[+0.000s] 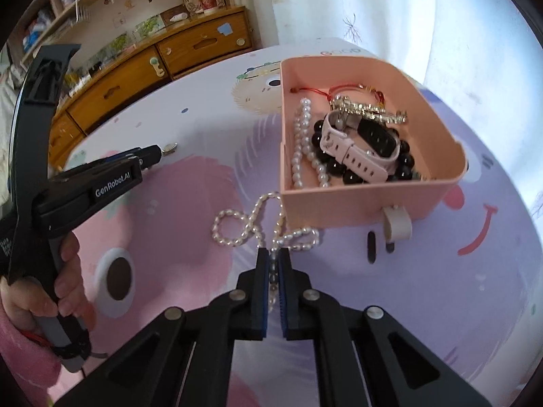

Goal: Organize jewelry
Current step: 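Grasp the flower earring with the left tool while the right tool grasps the pearl necklace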

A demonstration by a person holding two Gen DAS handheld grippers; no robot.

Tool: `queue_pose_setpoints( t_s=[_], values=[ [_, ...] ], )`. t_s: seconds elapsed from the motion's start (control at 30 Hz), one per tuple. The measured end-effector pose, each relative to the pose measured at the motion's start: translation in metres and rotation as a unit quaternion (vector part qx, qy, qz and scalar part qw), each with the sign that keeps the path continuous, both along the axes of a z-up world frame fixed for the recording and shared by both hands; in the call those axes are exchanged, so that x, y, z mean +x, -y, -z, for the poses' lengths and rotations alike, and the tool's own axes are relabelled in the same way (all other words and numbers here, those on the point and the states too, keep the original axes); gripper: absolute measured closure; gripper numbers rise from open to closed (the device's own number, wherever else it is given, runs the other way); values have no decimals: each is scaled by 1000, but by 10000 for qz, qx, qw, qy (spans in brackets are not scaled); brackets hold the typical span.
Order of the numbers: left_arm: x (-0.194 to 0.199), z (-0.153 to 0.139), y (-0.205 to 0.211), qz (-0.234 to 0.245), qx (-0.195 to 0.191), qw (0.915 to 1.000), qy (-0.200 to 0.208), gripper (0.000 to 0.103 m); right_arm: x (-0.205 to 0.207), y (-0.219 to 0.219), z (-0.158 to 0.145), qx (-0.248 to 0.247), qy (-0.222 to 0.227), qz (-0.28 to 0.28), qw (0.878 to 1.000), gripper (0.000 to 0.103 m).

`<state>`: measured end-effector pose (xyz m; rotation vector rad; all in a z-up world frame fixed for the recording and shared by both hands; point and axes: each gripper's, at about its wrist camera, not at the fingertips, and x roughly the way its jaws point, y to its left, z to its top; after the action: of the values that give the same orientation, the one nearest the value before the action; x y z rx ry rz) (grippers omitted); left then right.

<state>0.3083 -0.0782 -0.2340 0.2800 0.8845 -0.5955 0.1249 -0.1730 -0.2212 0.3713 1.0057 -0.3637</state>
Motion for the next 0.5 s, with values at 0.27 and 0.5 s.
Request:
queue_pose_setpoints(
  t_s=[0.27, 0.5],
  values=[
    [-14, -22, -5, -25, -63, 10000, -52, 85, -4, -1, -17, 399, 131, -239, 9988, 99],
    [-32, -48, -11, -253, -303, 9991, -177, 85, -7, 5, -71, 435, 895, -704, 9925, 99]
  ],
)
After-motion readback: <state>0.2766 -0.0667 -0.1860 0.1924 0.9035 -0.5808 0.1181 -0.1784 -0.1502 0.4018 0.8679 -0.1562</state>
